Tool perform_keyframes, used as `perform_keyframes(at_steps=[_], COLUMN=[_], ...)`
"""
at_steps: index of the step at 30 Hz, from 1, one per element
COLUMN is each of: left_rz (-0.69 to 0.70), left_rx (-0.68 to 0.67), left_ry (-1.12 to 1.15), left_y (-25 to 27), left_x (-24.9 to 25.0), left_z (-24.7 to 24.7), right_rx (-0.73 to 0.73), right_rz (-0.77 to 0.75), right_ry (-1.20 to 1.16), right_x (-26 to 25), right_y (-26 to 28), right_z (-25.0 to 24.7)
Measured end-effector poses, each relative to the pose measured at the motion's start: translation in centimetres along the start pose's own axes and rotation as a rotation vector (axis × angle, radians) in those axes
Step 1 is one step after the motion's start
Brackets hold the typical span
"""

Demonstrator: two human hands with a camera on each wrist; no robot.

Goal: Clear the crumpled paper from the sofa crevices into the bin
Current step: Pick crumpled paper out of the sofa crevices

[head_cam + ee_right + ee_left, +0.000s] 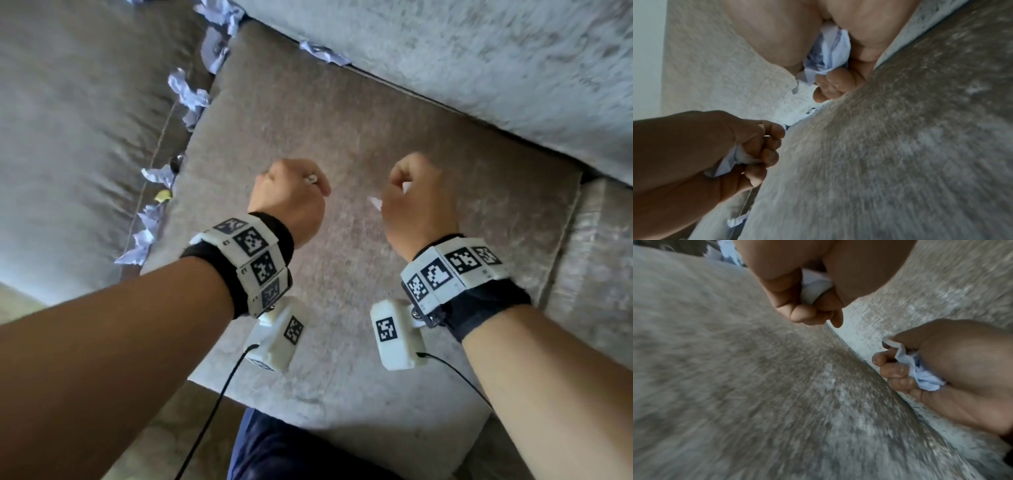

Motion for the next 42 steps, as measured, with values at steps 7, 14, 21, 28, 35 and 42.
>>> perform_keyframes(at_steps=[7,14,21,28,35,42], left_rz=[-0.115,-0.264,-0.306,-0.412,-0.437,-0.384], left_rx=[0.062,0.119,0.171,0.287,0.317,0.271], left_ry=[0.103,0.169,0.147,0.149,0.013,0.035], left_y=[3.3,5.6,6.0,7.1,8.8,9.5], left_x=[-3.2,-10.2,-16.7,-23.1,-28.7,-31.3], left_z=[-4.2,-6.8,-9.3,-12.9,-13.9,-13.0], right_rx=[-0.124,-0.195,-0.256,-0.324,-0.302,-0.312], right_rz=[-0.147,-0.319,-0.362,-0.42,-0.472,-0.466], right_ry=[0.064,0.121,0.214,0.328,0.348,0.386], right_x=[-2.9,-6.3,-9.3,-13.9,-14.9,-13.3], right_y=[3.9,5.0,6.3,8.8,10.4,11.5], right_z=[2.5,8.7,15.2,19.9,23.4,24.6])
Point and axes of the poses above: each hand's wrist, its own y-axis away from the middle knuckle, its own z-axis out of the palm, x = y × z, the point moved 1 cm from there along -y, towards the middle knuckle, and after that the axes turned 5 degrees about y, right-handed, at the moved point
